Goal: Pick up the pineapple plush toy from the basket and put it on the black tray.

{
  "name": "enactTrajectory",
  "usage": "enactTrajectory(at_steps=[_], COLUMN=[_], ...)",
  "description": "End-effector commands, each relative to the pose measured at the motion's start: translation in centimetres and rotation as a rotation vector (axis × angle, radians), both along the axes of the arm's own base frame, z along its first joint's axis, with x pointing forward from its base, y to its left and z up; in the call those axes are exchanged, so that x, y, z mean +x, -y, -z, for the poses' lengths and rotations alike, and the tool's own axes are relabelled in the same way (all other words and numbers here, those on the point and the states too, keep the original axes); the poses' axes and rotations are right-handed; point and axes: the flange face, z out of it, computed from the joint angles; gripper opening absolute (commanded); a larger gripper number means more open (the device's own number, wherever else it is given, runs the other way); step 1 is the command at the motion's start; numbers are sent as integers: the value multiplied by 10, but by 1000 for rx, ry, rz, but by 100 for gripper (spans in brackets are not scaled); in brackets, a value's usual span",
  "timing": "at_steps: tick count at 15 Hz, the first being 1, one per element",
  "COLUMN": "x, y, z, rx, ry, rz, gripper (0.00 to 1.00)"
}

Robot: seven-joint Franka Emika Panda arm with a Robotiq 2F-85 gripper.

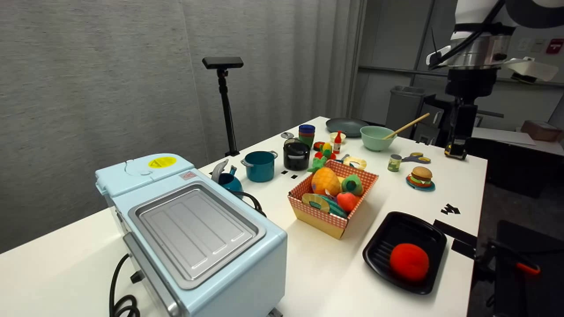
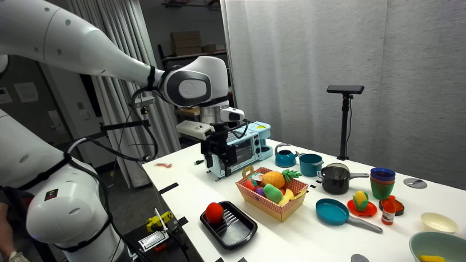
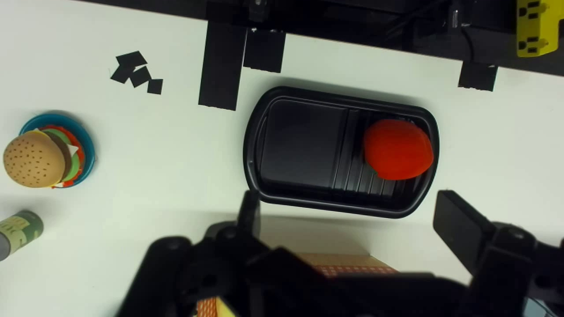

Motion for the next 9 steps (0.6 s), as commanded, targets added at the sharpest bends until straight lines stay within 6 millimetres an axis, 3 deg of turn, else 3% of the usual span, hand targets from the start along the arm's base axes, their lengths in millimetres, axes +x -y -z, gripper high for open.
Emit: enactTrajectory(at_steps=[1,6,9], x=[-1,-3,12], y=[-1,-1,-5], z=[-1,1,5], rx=[0,2,-10], ry=[0,-1,-1], rz=[-4,-10,1], gripper=[100,100,100])
